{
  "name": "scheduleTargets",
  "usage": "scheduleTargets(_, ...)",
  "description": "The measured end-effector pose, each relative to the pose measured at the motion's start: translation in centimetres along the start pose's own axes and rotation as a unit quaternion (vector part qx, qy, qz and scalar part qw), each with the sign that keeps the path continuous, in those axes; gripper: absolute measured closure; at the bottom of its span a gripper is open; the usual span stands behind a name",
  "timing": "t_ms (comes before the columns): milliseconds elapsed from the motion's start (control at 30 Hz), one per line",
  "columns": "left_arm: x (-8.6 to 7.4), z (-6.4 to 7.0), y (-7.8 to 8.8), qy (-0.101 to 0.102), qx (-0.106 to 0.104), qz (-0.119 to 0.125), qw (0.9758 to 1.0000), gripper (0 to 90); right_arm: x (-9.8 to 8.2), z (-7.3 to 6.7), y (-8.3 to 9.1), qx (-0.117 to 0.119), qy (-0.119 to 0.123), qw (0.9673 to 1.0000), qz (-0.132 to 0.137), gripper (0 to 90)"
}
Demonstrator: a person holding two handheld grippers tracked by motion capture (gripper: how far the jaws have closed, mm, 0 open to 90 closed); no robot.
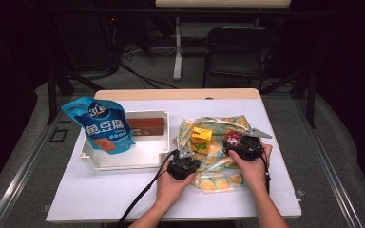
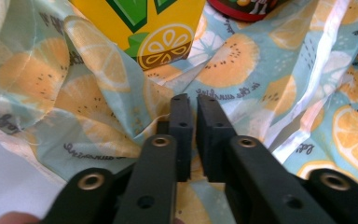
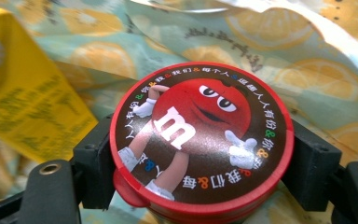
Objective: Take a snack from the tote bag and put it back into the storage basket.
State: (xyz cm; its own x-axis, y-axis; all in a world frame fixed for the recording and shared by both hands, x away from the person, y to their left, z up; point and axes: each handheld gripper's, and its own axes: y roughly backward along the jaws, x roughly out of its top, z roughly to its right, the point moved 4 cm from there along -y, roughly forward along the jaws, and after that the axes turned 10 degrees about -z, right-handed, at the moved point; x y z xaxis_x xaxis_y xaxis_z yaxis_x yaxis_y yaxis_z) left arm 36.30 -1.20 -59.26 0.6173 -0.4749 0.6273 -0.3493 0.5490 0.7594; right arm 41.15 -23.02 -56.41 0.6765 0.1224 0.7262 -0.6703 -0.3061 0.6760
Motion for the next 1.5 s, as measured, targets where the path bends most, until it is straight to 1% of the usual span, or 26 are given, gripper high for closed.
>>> scheduleTargets(67,-0.1,-0.1,0.2,0.008,0.000,0.014,0.9999,77.6,0.1,-0.3,0.4,0.000,0.007,1.0000,0.004,23.9)
scheduleTargets(133,-0.1,-0.2,0.5,0.011,-0.004,0.030,0.9995,73.1,0.3,-0.7,0.8,-0.002,0.009,0.9999,0.008,23.9)
scheduleTargets(200,-0.1,-0.2,0.8,0.004,-0.006,0.043,0.9990,66.8,0.5,-0.9,1.1,-0.001,0.007,0.9999,0.013,24.0)
scheduleTargets(233,-0.1,-0.1,0.9,0.000,-0.005,0.049,0.9988,63.2,0.6,-0.9,1.3,0.004,0.004,0.9999,0.013,24.0)
scheduleTargets(300,-0.1,0.1,1.2,-0.013,0.004,0.060,0.9981,57.5,0.7,-1.1,1.7,0.014,-0.003,0.9999,0.007,24.0)
scheduleTargets(333,-0.1,0.2,1.4,-0.016,0.007,0.066,0.9977,54.8,0.7,-1.2,2.0,0.014,-0.003,0.9999,0.008,24.0)
scheduleTargets(400,0.1,0.4,2.0,-0.020,0.007,0.078,0.9967,50.0,1.0,-1.5,2.6,0.016,0.001,0.9998,0.010,24.0)
scheduleTargets(467,0.4,0.5,2.7,-0.017,0.012,0.094,0.9954,40.9,1.4,-1.8,3.1,0.016,0.005,0.9997,0.016,24.0)
scheduleTargets(500,0.5,0.6,3.0,-0.015,0.006,0.098,0.9951,39.5,1.6,-1.9,3.4,0.012,0.009,0.9998,0.014,24.0)
scheduleTargets(533,0.6,0.7,3.3,-0.018,0.005,0.102,0.9946,37.4,1.7,-2.0,3.6,0.012,0.009,0.9998,0.016,24.0)
scheduleTargets(600,0.8,0.9,3.7,-0.025,0.009,0.109,0.9938,31.6,1.8,-2.2,4.0,0.016,0.004,0.9997,0.020,24.0)
scheduleTargets(667,0.9,1.0,3.9,-0.025,0.008,0.111,0.9934,25.2,1.9,-2.4,4.2,0.018,0.006,0.9996,0.020,24.0)
scheduleTargets(700,1.0,1.0,4.0,-0.024,0.006,0.115,0.9931,22.0,1.9,-2.5,4.3,0.018,0.006,0.9997,0.018,24.0)
scheduleTargets(733,1.0,1.1,4.1,-0.021,0.003,0.117,0.9929,19.6,1.9,-2.7,4.5,0.022,0.006,0.9995,0.021,24.1)
scheduleTargets(767,1.0,1.1,4.2,-0.025,0.003,0.118,0.9927,17.7,1.9,-2.7,4.6,0.023,0.005,0.9995,0.020,24.1)
scheduleTargets(833,1.0,1.2,4.5,-0.025,-0.004,0.124,0.9920,16.1,2.1,-3.0,5.1,0.028,0.003,0.9994,0.022,24.1)
scheduleTargets(933,1.2,1.2,4.9,-0.023,0.005,0.129,0.9914,12.9,2.4,-3.6,5.7,0.034,0.004,0.9990,0.030,24.1)
scheduleTargets(1133,1.6,1.4,5.4,-0.025,0.006,0.137,0.9902,6.0,2.8,-5.1,6.9,0.046,0.012,0.9983,0.033,24.1)
scheduleTargets(1200,1.7,1.7,5.4,-0.030,0.005,0.140,0.9898,4.8,2.8,-5.6,7.2,0.049,0.017,0.9981,0.032,24.1)
scheduleTargets(1233,1.8,1.8,5.3,-0.035,0.006,0.138,0.9898,4.3,2.7,-5.8,7.3,0.050,0.019,0.9980,0.032,24.1)
scheduleTargets(1300,1.8,2.2,5.2,-0.039,0.005,0.137,0.9898,3.5,2.7,-6.3,7.6,0.052,0.026,0.9978,0.030,24.1)
scheduleTargets(1367,1.8,2.4,5.2,-0.047,0.008,0.137,0.9894,3.0,2.7,-6.7,7.7,0.054,0.027,0.9977,0.029,24.1)
scheduleTargets(1400,1.8,2.5,5.2,-0.050,0.007,0.138,0.9892,2.9,2.7,-6.9,7.8,0.056,0.025,0.9977,0.029,24.1)
scheduleTargets(1500,1.9,2.7,5.4,-0.053,0.006,0.145,0.9880,2.4,2.6,-7.5,7.9,0.059,0.029,0.9975,0.026,24.1)
